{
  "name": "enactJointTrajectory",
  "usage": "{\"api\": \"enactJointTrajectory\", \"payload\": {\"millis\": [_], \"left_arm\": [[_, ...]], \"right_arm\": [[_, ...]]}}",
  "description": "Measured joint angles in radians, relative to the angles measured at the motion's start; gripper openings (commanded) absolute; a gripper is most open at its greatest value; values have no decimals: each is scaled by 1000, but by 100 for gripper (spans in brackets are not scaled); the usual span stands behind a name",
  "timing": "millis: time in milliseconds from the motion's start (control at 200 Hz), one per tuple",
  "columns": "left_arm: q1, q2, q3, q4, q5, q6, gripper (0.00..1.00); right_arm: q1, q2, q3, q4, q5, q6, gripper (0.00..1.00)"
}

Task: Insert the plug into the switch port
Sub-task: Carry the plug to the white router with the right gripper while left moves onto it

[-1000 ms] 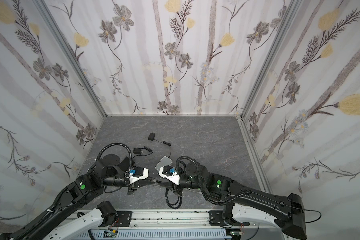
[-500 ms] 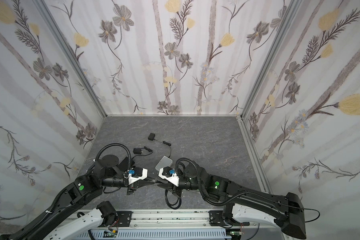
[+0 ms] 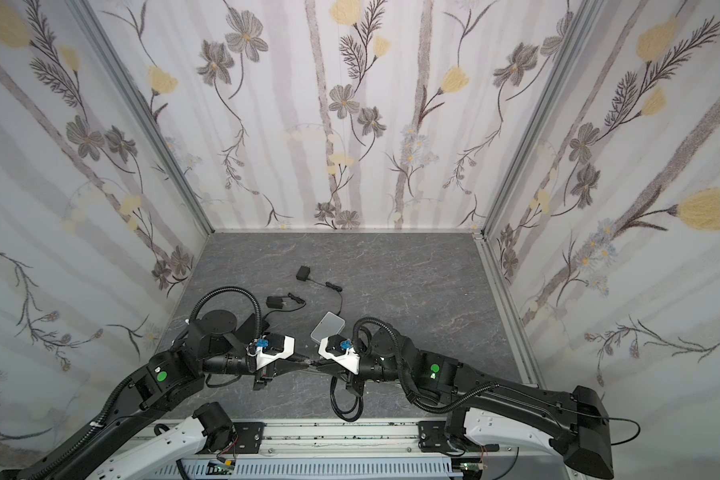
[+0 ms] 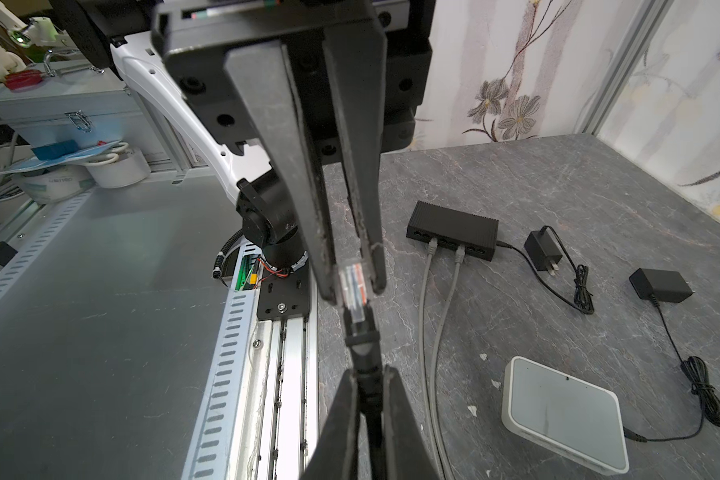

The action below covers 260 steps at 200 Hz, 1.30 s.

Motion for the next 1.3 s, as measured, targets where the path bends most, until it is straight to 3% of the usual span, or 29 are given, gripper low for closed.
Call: {"api": "enactJointTrajectory", "payload": {"millis": [105,140,180,250,325,445,555,685,779,814,1024,1299], "left_arm": [[0,8,-4,37,6,-60,20],[0,10,-9,56,4,-89,36],[0,11,-18,77,-16,-127,61],[0,11,-39,107,-58,-212,73],[0,13,-69,158,-120,-317,100],[12,62,-89,214,-264,-513,100],[79,210,-47,225,-396,-681,100],[214,435,-7,274,-367,-863,97],[253,547,-20,320,-340,-954,87],[261,584,-33,346,-341,-980,88],[298,782,-50,410,-391,-1038,75],[306,977,26,411,-367,-978,66]], "right_arm": [[-2,-24,0,-9,11,10,0],[-6,-35,0,-14,12,12,0],[-18,-48,0,-16,11,18,0],[-59,-73,0,-18,9,18,0],[-139,-89,5,-41,9,22,0],[-293,-50,57,-133,14,22,0],[-378,45,121,-204,47,1,0],[-414,229,182,-284,135,-21,0],[-419,343,202,-316,152,-35,0],[-420,376,204,-321,156,-36,0],[-425,597,237,-322,135,-46,0],[-412,752,260,-303,89,-53,0]]}}
